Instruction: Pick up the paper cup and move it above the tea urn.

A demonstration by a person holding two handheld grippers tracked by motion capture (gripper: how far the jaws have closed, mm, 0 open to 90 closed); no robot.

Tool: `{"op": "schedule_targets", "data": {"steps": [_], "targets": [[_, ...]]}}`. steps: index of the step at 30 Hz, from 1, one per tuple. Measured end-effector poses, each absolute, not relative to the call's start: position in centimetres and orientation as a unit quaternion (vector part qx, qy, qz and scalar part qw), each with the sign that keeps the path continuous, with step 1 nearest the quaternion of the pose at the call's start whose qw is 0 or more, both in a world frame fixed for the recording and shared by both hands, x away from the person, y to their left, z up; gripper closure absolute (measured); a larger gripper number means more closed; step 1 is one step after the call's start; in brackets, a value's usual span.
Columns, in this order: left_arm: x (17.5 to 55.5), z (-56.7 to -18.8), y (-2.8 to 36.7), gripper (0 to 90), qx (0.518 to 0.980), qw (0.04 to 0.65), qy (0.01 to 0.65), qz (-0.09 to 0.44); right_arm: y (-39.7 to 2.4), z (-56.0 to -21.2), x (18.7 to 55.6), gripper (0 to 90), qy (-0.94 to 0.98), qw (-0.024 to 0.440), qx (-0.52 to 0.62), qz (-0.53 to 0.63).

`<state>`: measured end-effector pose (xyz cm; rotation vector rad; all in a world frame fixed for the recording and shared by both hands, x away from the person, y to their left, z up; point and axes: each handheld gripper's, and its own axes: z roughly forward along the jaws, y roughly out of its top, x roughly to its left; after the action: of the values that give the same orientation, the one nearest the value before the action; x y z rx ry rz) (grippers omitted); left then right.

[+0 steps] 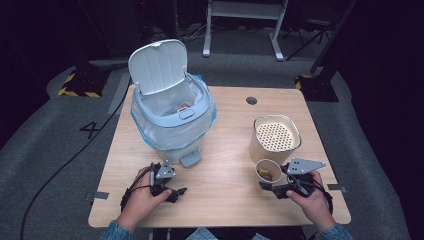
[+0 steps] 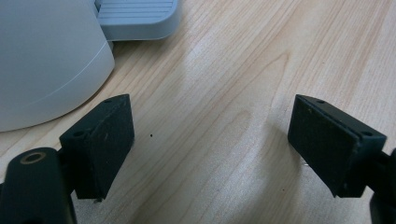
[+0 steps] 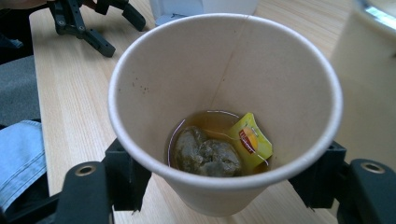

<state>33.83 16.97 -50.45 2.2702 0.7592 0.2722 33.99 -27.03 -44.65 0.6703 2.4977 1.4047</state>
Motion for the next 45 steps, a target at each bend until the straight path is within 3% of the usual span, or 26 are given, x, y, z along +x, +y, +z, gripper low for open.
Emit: {"op": "schedule_targets", "data": {"steps": [25,45], "targets": [[33.7,-50.4,17.1,15.3,0.88,0.356,0.296,0.106,-30.8,-35.7,35.0,32.5,0.823,0.137,0.251,0.491],[33.8,-50.4,17.2,15.3,0.88,0.357,0.296,0.106,-32.6,-31.7,40.0,32.3,0.805,0.201,0.277,0.485]]}}
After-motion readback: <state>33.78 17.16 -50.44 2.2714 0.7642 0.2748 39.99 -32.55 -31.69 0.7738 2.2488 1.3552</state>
